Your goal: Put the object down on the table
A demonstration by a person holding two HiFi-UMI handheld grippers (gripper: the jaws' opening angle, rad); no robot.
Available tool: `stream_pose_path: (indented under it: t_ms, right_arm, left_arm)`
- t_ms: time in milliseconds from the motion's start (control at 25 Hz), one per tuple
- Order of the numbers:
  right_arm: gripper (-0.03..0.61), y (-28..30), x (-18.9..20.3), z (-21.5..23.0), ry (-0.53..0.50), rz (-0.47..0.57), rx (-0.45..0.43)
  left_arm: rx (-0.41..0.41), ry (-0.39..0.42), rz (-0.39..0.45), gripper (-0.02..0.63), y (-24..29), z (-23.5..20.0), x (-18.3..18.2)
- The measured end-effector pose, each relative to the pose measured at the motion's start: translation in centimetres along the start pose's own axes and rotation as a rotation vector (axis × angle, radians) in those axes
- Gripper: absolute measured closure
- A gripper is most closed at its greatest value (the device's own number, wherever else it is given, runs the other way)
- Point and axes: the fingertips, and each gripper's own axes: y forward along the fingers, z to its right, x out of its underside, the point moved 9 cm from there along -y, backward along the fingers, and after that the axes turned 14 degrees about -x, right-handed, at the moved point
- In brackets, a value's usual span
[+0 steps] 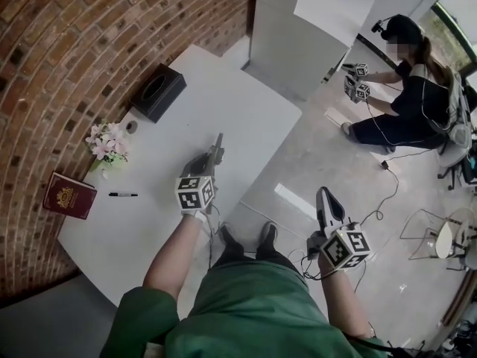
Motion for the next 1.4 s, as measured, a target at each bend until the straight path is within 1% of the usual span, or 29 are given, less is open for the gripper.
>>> stream_pose_path:
  t_ms: [280, 480, 680, 800, 1000, 1160, 1280, 1400]
  right_arm:
    - [0.575, 0.0, 0.4, 0.1, 0.012, -0.011, 0.016]
    - [0.575, 0.2, 0.8, -0.1, 0.026, -0.015, 0.009]
    - [0.575, 0.4, 1.2, -0.4, 0.023, -0.034, -0.003]
    - [0.575, 0.5, 1.4, -0.7, 0.017, -0.044, -0.014]
    - [0.575, 0.5, 1.5, -1.0, 0.015, -0.056, -0.029]
    - [0.575, 0.4, 1.8, -1.2, 0.017, -0.062, -0.041]
    - [0.575, 0.1, 2.0, -1.3, 0.019, -0.066, -0.046]
    - [0.575, -0.3, 2.0, -1.1, 0.025, -0.065, -0.048]
  left_arm:
    - [0.005, 0.071, -0.016, 0.588, 1.5, 1.3, 1.8]
    - [0.007, 0.09, -0.031, 0.588, 1.7, 1.4, 2.9]
    - [0.005, 0.141, -0.036, 0.586, 1.8, 1.6, 3.7]
    - [-0.005, 0.216, -0.026, 0.586, 1.8, 2.1, 4.1]
    - [-0.011, 0.409, 0.002, 0.586, 1.9, 3.5, 4.6]
    - [-0.02, 0.523, 0.001, 0.586, 1.9, 4.7, 5.1]
    - [-0.037, 0.576, -0.007, 0.584, 1.8, 5.4, 5.2]
    - [-0.052, 0.592, -0.017, 0.58, 1.9, 6.0, 5.5]
